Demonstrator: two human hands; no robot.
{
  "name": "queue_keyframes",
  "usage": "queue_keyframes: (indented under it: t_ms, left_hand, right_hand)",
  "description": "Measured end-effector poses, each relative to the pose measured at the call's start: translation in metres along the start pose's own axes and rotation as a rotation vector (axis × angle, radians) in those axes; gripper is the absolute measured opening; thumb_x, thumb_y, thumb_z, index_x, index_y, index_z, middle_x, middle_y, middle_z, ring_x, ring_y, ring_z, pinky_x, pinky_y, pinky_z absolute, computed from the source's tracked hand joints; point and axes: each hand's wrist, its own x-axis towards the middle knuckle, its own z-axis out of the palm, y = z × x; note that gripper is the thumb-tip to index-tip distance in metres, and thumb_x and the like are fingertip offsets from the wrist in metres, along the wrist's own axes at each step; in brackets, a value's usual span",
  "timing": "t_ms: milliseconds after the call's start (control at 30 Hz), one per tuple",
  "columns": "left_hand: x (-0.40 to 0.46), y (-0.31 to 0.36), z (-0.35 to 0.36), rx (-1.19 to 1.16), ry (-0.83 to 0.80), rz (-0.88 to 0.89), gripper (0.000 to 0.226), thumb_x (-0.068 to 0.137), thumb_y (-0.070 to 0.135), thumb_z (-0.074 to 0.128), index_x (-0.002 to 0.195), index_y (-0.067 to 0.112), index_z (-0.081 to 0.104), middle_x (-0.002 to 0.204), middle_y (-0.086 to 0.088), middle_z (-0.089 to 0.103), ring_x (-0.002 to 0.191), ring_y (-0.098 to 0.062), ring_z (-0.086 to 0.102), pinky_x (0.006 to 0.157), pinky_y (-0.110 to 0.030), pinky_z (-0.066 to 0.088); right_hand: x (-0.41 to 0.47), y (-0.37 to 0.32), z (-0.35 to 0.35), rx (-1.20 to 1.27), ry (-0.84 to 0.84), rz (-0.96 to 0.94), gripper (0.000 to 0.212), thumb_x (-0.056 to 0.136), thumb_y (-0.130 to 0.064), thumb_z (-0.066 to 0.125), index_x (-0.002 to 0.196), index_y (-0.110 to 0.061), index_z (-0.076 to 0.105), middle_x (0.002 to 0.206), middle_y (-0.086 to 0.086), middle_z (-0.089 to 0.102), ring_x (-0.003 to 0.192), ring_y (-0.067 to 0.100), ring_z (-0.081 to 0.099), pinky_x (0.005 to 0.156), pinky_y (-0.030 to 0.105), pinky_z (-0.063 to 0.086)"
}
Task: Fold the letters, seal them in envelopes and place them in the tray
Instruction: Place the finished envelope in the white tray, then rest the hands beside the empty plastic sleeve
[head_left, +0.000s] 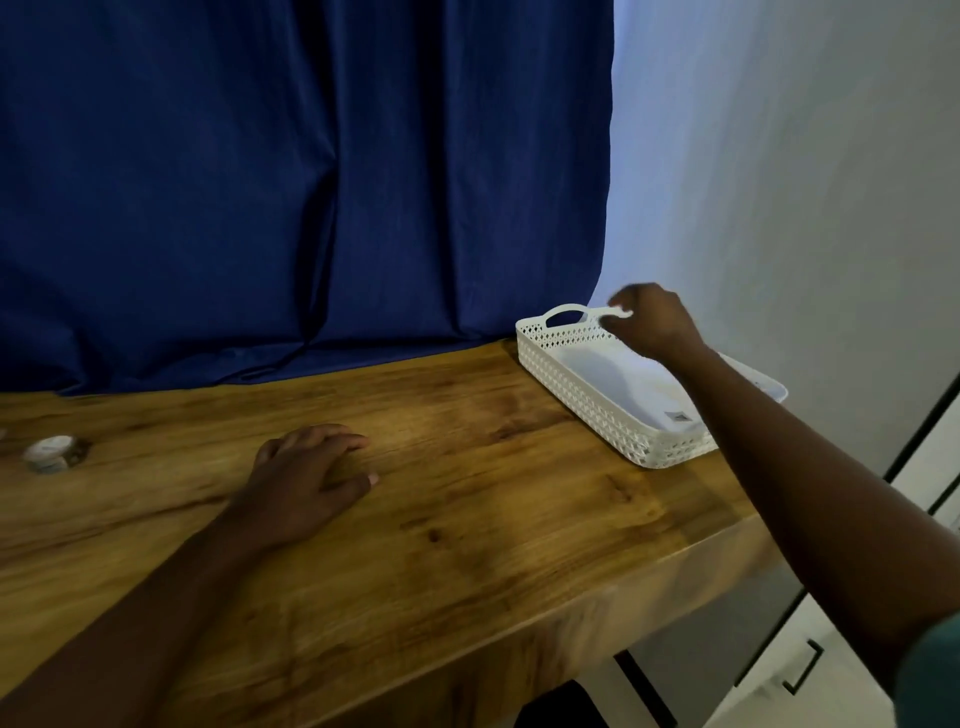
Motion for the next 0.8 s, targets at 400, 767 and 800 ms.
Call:
queue_keyframes:
  t_ms: [400, 767, 800]
  left_hand:
    - [-0.003, -0.007, -0.021, -0.238, 0.21, -0.107, 0.026, 0.094, 0.037, 0.068, 0.119, 0.035, 0.071, 0.124, 0.016, 0.068, 0.115, -0.006, 0.062, 0.098, -0.035, 0.053]
    - [-0.056, -0.128, -0.088, -0.221, 0.806, -0.701, 0.058, 0.088, 0.038, 0.076, 0.139, 0.019, 0.058, 0.141, -0.014, 0.052, 0.13, -0.034, 0.047, 0.108, -0.047, 0.044]
    - [-0.059, -0.133, -0.085, -0.233, 0.778, -0.739, 0.066, 0.087, 0.045, 0.074, 0.144, 0.019, 0.053, 0.145, -0.015, 0.049, 0.132, -0.035, 0.046, 0.108, -0.048, 0.044]
  right_hand:
    - [-0.116, -0.203, 0.178, 0.003, -0.565, -0.492, 0.058, 0.106, -0.045, 0.032, 0.159, -0.021, 0.025, 0.168, 0.01, 0.017, 0.153, 0.029, 0.016, 0.122, 0.054, 0.015]
    - [-0.118, -0.211, 0.222, -0.082, -0.525, -0.513, 0.063, 0.101, -0.059, 0.035, 0.156, -0.028, 0.032, 0.165, 0.002, 0.027, 0.152, 0.022, 0.022, 0.121, 0.052, 0.019]
    - [-0.119, -0.212, 0.222, -0.088, -0.519, -0.517, 0.062, 0.101, -0.059, 0.035, 0.155, -0.029, 0.032, 0.165, 0.002, 0.027, 0.152, 0.022, 0.023, 0.121, 0.052, 0.019]
